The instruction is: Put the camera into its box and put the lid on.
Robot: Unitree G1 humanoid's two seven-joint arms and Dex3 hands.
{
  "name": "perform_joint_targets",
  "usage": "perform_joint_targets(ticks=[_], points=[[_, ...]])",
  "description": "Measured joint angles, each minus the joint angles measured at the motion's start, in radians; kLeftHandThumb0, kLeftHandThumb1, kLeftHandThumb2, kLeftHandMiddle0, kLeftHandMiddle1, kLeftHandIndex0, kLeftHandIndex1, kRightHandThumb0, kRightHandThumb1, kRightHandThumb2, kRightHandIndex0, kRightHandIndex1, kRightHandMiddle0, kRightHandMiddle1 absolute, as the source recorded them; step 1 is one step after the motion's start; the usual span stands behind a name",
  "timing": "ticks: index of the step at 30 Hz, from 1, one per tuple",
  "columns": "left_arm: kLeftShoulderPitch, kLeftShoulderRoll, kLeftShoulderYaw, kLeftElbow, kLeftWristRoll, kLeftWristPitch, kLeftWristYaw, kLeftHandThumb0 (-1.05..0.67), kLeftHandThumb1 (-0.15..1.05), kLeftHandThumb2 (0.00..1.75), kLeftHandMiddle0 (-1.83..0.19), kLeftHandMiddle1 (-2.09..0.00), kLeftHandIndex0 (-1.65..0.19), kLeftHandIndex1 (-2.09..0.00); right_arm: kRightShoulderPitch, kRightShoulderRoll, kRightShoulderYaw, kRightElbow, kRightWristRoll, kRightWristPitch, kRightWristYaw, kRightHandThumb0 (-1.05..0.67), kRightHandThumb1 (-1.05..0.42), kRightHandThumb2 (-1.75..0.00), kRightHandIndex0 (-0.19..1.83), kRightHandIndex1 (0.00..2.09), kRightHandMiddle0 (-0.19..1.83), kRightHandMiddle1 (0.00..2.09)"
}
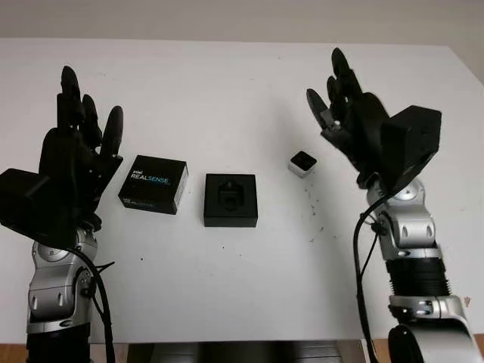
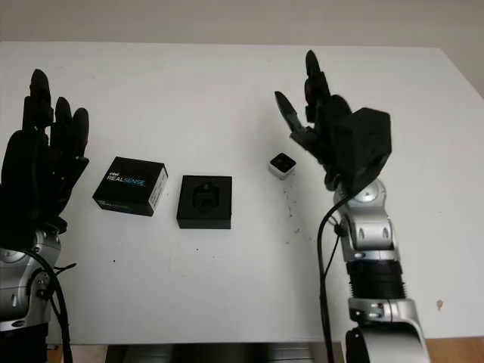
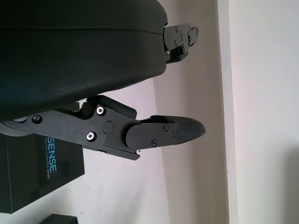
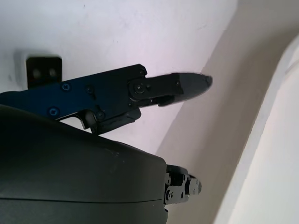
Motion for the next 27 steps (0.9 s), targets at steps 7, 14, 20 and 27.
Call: perform_joint_targets(ticks=[7, 14, 20, 27], points=[[0.000, -0.001, -0.003, 0.000, 0.000, 0.001, 0.006, -0.47, 1.05, 0.43, 0.14, -0.06, 0.17, -0.05, -0.206, -0.173, 0.139, 0.199, -0.218, -0.202, 0.091, -0.61, -0.89, -0.05, 0.36, 0.57, 0.13, 0.92], [0.000, -0.001, -0.003, -0.001, 0.000, -0.004, 0.006, -0.46, 1.05, 0.43, 0.13, -0.06, 0.17, -0.05, -0.287, -0.214, 0.238, 0.425, -0.354, -0.466, 0.059, -0.59, -0.85, -0.06, 0.00, 1.47, 0.19, 0.94], [0.000, -0.001, -0.005, -0.001, 0.001, -0.009, 0.006, -0.46, 1.05, 0.42, 0.13, -0.06, 0.16, -0.05, -0.385, -0.273, 0.348, 0.570, -0.512, -0.628, 0.052, -0.58, -0.85, -0.06, 0.17, 0.74, 0.26, 0.51], [0.000, -0.001, -0.004, -0.001, 0.010, -0.010, 0.007, -0.46, 1.05, 0.40, 0.13, -0.05, 0.16, -0.05, -0.423, -0.307, 0.436, 0.590, -0.631, -0.693, 0.065, -0.43, -0.78, -0.05, 0.32, 0.27, 0.36, 0.21]])
